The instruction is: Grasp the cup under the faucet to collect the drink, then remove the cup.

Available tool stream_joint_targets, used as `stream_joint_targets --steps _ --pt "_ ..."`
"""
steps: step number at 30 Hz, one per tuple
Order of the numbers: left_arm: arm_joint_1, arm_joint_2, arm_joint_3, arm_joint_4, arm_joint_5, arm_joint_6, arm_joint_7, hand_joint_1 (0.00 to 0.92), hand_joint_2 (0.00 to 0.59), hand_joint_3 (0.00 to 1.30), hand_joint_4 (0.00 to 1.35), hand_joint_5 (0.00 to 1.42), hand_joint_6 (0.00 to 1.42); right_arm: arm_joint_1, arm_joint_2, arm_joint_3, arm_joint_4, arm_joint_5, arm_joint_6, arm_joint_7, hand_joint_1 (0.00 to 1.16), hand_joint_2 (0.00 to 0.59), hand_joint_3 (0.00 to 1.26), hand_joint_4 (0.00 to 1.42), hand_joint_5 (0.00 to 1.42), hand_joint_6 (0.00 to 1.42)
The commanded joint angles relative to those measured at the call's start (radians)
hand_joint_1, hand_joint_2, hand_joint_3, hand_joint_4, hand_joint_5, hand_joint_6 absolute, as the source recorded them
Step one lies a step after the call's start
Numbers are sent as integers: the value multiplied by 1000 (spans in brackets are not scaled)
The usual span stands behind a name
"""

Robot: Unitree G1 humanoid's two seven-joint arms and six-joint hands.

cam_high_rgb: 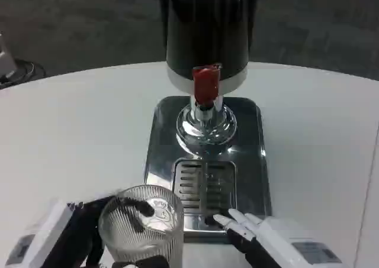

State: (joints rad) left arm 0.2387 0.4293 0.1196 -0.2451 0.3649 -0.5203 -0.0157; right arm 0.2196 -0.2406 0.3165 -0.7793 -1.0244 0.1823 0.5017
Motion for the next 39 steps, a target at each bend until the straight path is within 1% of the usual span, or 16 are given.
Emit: stream_joint_targets --steps 1,7,13,21,28,30,33,39 --pt "-10 4 2 3 -9 -12 -10 413 239 1018 1066 1290 1424 -7 3 -5 17 5 2 11 356 437 124 32 50 18" --pt "-20 3 3 10 -9 -11 -16 413 239 1018 1066 1290 1424 -13 7 -6 27 5 8 10 356 437 124 32 50 18" --pt "-48 -1 -4 30 -3 -8 -16 413 239 1018 1066 1290 1424 -23 11 -18 30 2 21 6 356 437 124 32 50 18" --pt "-166 -29 -16 99 29 33 11 417 242 1018 1066 1290 1424 -6 28 -36 10 -13 38 -1 356 437 124 32 50 18" --pt "-322 -47 -51 229 83 65 38 420 243 1018 1066 1290 1424 28 29 -81 -27 -3 35 -7 356 437 124 32 50 18" --pt "-353 -46 -62 263 92 69 45 420 243 1018 1066 1290 1424 36 28 -94 -36 2 32 -8 356 437 124 32 50 18" --pt "-428 -42 -94 357 119 83 58 420 243 1018 1066 1290 1424 55 28 -113 -51 9 29 -9 356 437 124 32 50 18" --pt "-508 -32 -141 485 167 86 95 420 243 1018 1066 1290 1424 65 26 -128 -67 15 23 -4 356 437 124 32 50 18"
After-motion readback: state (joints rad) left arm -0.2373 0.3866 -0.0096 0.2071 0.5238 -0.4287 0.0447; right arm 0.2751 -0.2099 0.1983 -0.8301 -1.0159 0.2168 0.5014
